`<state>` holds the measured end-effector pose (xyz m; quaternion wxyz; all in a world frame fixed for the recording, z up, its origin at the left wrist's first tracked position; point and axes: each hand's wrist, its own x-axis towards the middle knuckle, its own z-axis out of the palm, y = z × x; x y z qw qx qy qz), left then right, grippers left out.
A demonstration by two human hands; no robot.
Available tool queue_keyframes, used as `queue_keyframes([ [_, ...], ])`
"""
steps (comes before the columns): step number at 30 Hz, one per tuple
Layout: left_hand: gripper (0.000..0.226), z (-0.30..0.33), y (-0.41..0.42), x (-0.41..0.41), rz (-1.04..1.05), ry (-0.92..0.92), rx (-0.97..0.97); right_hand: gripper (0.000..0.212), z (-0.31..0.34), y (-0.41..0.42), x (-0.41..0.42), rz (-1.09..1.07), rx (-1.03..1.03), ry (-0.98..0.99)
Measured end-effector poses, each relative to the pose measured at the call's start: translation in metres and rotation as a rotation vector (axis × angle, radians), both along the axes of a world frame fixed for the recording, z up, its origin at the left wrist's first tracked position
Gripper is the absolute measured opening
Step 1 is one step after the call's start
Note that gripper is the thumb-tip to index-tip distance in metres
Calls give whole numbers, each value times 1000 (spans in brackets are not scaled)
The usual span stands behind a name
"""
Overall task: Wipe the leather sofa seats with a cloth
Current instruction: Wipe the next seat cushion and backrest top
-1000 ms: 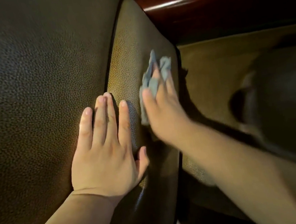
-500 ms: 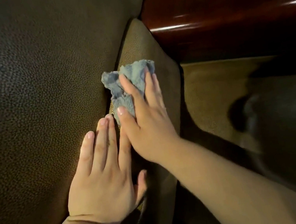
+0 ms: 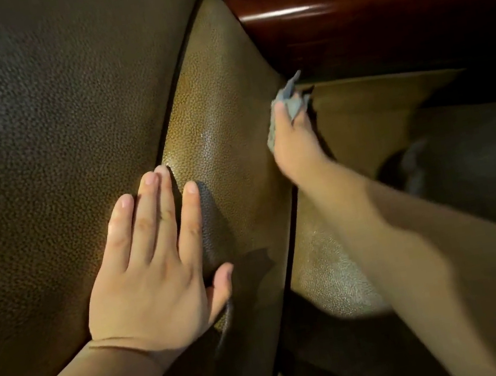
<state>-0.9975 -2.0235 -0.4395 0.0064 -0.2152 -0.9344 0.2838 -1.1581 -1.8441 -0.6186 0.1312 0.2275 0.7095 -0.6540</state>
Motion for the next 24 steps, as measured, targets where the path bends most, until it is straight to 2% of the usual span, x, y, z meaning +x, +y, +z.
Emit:
queue_keyframes([
  [3, 96, -2, -2, -1, 0, 9, -23, 70, 6, 10, -20, -2, -10, -64],
  [5, 96, -3, -2, -1, -7, 16, -14, 67, 24, 10, 7, -31, -37, -47],
  [9, 97, -2, 0, 0, 0, 21, 18, 68, 30, -30, 158, 67, -9, 83],
  [11, 97, -2, 0, 0, -2, 17, 10, 74, 31, -55, 249, 114, -70, 45],
  [13, 96, -1, 1, 0, 2, 3, -17, 81, 32, -73, 303, 218, -76, -55],
  [16, 96, -1, 3, 2, 24, 8, -35, 91, 31, -76, 309, 341, 49, -30],
  [18, 96, -2, 5, 4, 41, 20, -74, 78, 35, -72, 289, 316, 102, 26],
  [22, 95, -2, 5, 6, 40, 55, -45, 63, 34, -76, 253, 19, 0, 15],
  [23, 95, -2, 4, 7, 39, 57, -34, 55, 30, -83, 257, -4, 81, 62],
  [24, 94, -1, 3, 7, 39, 63, -28, 52, 35, -94, 265, -43, 92, 14],
])
